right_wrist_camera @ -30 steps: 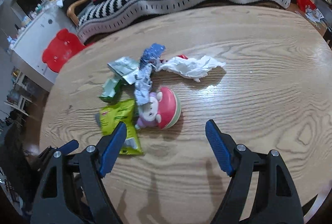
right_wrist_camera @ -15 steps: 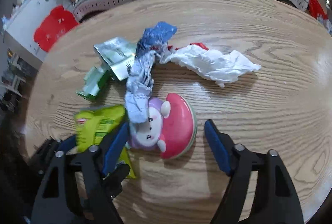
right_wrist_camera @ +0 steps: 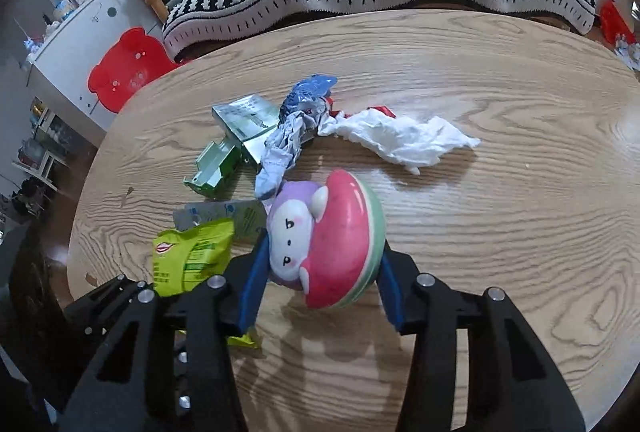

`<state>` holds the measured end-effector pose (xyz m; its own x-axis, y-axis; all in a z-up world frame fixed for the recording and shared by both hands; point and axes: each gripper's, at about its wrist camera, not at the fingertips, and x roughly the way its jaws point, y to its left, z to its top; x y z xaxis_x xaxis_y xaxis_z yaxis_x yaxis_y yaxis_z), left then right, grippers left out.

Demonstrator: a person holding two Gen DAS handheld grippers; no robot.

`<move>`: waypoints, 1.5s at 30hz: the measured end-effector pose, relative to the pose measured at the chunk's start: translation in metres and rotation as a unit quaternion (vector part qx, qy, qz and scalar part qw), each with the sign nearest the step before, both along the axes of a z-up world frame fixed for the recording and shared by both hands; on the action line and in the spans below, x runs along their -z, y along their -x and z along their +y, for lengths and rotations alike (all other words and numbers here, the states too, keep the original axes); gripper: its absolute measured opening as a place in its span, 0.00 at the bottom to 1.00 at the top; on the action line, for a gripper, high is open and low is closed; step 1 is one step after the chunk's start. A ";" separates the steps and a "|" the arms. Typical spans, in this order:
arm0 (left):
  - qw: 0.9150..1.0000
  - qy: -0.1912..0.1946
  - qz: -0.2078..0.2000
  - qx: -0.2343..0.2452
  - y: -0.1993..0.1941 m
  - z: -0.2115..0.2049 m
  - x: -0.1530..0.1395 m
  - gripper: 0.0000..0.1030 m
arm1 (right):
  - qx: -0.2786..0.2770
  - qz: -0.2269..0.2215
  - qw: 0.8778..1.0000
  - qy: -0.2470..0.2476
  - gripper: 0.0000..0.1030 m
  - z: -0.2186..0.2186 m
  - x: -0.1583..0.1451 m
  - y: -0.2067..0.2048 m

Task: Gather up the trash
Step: 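Grasp the green snack bag with the left tool while the right tool grasps the pink ball toy, then carry the snack bag and ball toy over the black bin and open both tools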

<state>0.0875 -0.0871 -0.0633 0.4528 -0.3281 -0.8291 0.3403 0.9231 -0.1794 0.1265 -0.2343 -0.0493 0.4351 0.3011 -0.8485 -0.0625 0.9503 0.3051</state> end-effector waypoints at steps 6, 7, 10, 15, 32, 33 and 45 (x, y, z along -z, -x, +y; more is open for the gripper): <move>1.000 -0.002 0.003 0.002 0.010 0.000 -0.004 0.52 | 0.005 0.001 1.000 0.006 0.47 -0.007 -0.004 0.012; 1.000 -0.004 0.002 0.002 0.010 0.000 -0.004 0.52 | 0.008 0.000 1.000 0.006 0.47 -0.010 -0.006 0.017; 1.000 -0.004 -0.004 -0.001 0.015 0.002 -0.010 0.52 | 0.018 -0.011 1.000 0.005 0.47 -0.014 -0.015 0.027; 1.000 -0.005 -0.018 0.018 0.028 -0.014 -0.028 0.52 | 0.044 -0.045 0.998 0.021 0.47 -0.038 -0.041 0.067; 0.955 0.055 -0.001 0.291 0.158 -0.257 -0.079 0.52 | 0.337 -0.072 0.938 0.029 0.48 -0.273 -0.065 0.338; 0.949 0.053 0.007 0.311 0.170 -0.275 -0.073 0.52 | 0.352 -0.065 0.933 0.034 0.48 -0.282 -0.058 0.352; 0.892 0.008 0.084 0.445 0.259 -0.382 0.025 0.52 | 0.437 0.014 0.899 0.041 0.49 -0.341 0.021 0.443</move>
